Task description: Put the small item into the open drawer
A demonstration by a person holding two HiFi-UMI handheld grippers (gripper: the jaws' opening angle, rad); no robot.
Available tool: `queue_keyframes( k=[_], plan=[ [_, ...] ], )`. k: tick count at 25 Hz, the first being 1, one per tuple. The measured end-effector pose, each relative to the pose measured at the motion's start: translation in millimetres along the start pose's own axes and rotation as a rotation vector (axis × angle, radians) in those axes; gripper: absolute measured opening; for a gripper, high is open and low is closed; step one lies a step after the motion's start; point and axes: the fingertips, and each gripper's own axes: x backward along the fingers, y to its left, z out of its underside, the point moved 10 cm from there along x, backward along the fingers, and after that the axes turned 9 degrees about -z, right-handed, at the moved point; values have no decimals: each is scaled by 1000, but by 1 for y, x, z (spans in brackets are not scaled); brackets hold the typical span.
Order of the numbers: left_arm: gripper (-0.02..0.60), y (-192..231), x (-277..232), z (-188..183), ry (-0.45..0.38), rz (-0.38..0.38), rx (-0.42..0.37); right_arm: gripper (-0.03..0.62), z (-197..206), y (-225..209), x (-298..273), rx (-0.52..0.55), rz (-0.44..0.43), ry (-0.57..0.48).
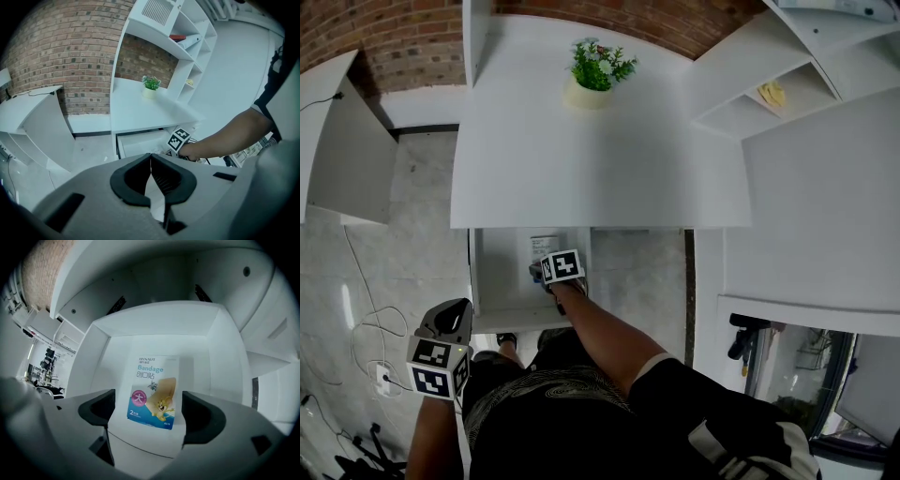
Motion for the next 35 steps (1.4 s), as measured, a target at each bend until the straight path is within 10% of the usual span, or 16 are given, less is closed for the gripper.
queue_keyframes(
  k=[6, 17, 35],
  plan=[
    [18, -2, 10, -9, -42, 49, -10, 434, -2, 17, 39, -11, -89, -122],
    [18, -10, 37, -15, -108, 136, -105, 8, 17, 64, 124, 107, -93, -370],
    [18, -65, 103, -10, -267, 137, -139, 5, 96, 126, 282, 259, -361, -698]
  ],
)
